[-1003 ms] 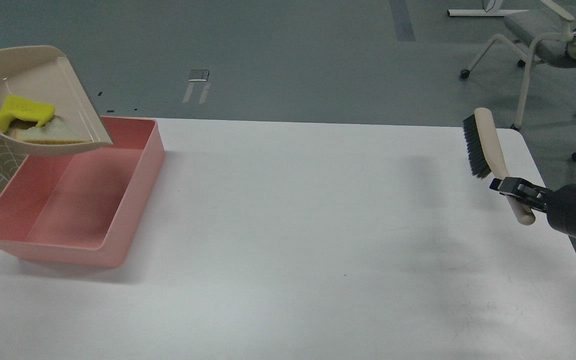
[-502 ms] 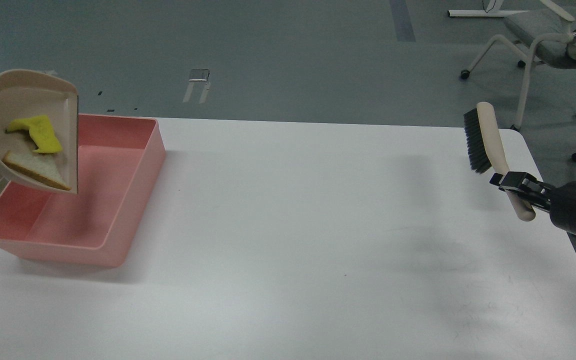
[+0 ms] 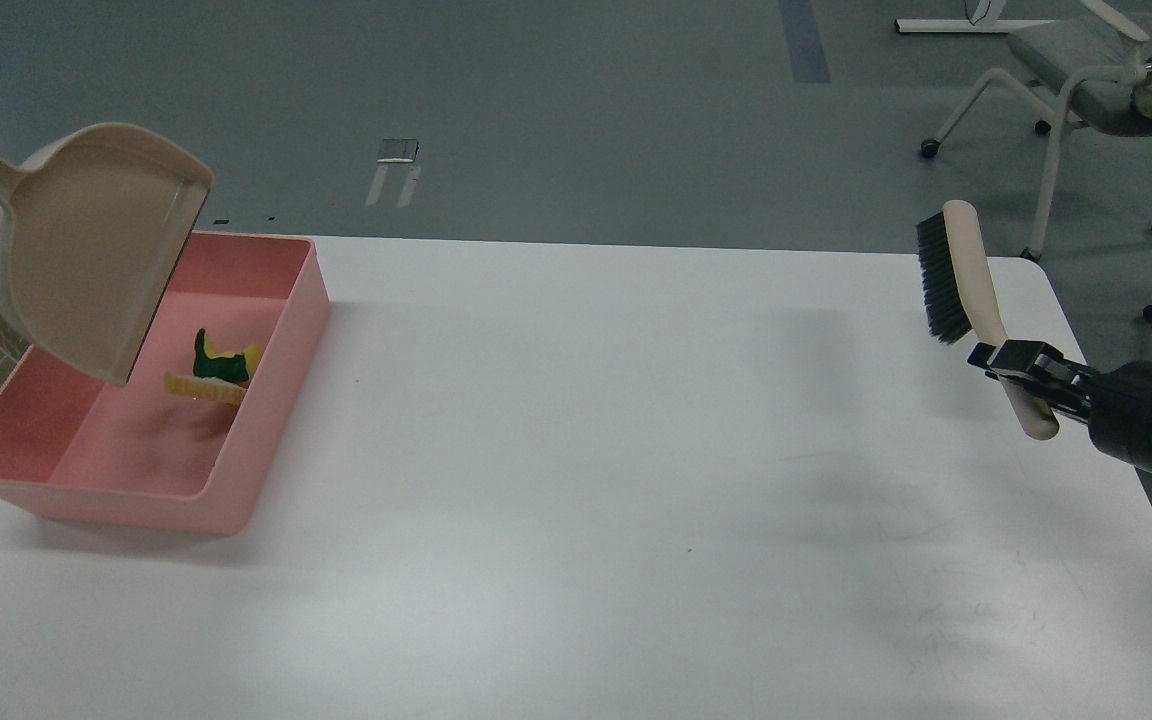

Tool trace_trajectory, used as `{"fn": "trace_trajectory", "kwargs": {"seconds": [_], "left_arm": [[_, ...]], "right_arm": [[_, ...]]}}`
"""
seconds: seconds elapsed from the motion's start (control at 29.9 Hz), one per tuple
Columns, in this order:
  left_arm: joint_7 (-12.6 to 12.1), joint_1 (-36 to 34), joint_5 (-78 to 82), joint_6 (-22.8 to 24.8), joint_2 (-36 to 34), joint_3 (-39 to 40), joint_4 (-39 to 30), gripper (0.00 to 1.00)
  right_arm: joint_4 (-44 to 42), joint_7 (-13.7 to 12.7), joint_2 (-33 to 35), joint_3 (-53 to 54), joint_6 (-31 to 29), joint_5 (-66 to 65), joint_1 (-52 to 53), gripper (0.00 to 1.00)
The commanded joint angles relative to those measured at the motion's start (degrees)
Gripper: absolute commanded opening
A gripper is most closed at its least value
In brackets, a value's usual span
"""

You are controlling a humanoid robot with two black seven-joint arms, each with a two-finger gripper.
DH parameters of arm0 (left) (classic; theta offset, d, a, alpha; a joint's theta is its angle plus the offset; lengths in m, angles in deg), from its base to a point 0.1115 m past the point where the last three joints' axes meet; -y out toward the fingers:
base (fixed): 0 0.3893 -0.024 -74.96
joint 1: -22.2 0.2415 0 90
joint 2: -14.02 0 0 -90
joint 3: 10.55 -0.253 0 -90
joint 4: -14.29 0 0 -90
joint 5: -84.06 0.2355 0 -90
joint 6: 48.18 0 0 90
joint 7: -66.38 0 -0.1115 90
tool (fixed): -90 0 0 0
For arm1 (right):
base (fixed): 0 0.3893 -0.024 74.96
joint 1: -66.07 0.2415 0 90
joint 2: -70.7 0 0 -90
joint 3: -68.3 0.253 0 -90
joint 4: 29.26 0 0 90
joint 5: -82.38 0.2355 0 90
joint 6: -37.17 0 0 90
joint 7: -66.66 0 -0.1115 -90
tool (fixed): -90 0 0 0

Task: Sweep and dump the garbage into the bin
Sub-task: 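Tilt the dustpan with the left gripper to dump debris into the bin, then bring the empty dustpan back down onto the table with the left gripper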

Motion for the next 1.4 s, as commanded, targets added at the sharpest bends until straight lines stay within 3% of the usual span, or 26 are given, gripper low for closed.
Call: {"fn": "trace_trajectory", "kwargs": {"seconds": [0.0,0.23,0.3,0.4,0.43,0.6,0.67,0.8,1.1,1.37], "left_arm": [[-0.5,-1.3,-0.8,0.0,0.3,0.3,0.2,0.0],[-4.0,-7.0,-12.2,0.9,1.8,0.1,-0.6,0.0],[-6.4,-7.1,-20.1,1.9,2.7,0.0,-3.8,0.0],[-10.0,-7.3,-28.8,4.3,8.1,0.0,-8.9,0.0],[-10.0,-7.4,-28.8,4.3,8.1,0.0,-8.9,0.0],[-16.4,-8.3,-29.5,4.9,22.1,-1.3,-14.2,0.0],[-16.5,-9.8,-29.5,5.1,24.8,-3.7,-13.9,0.0],[-16.0,-19.4,-29.1,4.5,31.9,-16.6,-11.3,0.0],[-15.9,-26.3,-27.9,4.0,42.8,-27.4,-6.6,0.0],[-16.2,-32.7,-27.7,2.1,52.0,-42.3,-2.5,0.0]], "right_arm": [[-0.1,0.2,0.0,0.1,0.0,0.0,-0.7,0.0],[0.0,0.7,0.0,1.3,0.0,0.0,-1.9,0.0],[0.1,0.7,0.6,1.4,0.0,-0.1,-1.9,0.0],[0.1,0.7,2.6,1.6,0.0,-0.2,-2.0,0.0],[0.1,0.7,2.7,1.6,0.0,-0.2,-2.0,0.0],[0.0,0.8,7.1,1.5,0.0,-0.1,-2.3,0.0],[0.1,1.1,7.3,1.6,0.0,0.0,-2.6,0.0],[1.0,1.8,7.6,1.7,0.0,0.1,-2.7,0.0],[6.0,1.8,7.7,1.9,0.0,-0.1,-3.8,0.0],[6.2,1.6,7.7,1.4,0.0,-2.2,-8.1,0.0]]}}
